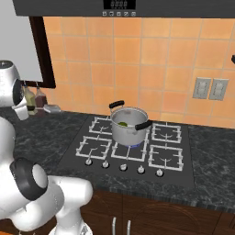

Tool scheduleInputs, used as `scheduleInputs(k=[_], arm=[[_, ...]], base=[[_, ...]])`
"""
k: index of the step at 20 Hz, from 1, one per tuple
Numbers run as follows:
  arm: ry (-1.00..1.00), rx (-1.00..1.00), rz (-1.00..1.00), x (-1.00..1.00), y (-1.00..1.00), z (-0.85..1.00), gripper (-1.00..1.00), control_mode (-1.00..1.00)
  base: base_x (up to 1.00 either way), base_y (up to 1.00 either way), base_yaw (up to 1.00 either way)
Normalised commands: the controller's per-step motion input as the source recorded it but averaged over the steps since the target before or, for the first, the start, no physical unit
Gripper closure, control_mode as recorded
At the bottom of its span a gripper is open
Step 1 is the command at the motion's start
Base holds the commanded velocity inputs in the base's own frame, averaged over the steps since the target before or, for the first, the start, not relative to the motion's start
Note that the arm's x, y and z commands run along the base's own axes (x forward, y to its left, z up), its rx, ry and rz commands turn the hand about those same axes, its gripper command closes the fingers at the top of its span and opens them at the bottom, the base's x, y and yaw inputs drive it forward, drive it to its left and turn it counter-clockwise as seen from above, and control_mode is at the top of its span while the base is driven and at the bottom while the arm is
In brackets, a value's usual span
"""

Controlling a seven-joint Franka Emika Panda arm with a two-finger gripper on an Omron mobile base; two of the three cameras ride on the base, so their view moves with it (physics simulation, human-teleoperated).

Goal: Put the lime and broccoli in the pot. Retrieve the spatula and lightly stir the vegetables in the pot.

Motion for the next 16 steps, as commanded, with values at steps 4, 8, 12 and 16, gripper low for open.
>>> scheduleInputs(k=[4,8,12,16], arm=[[-0.08,0.00,-0.06,-0.39,-0.34,0.52,1.00,-1.00],[-0.07,0.06,-0.12,-0.23,-0.46,0.39,1.00,-1.00],[0.01,0.12,-0.05,-0.03,-0.27,0.07,1.00,-1.00],[0.01,0.18,-0.05,0.26,-0.19,0.24,1.00,-1.00]], base=[[0.00,0.00,0.00],[0.00,0.00,0.00],[0.00,0.00,0.00],[0.00,0.00,0.00]])
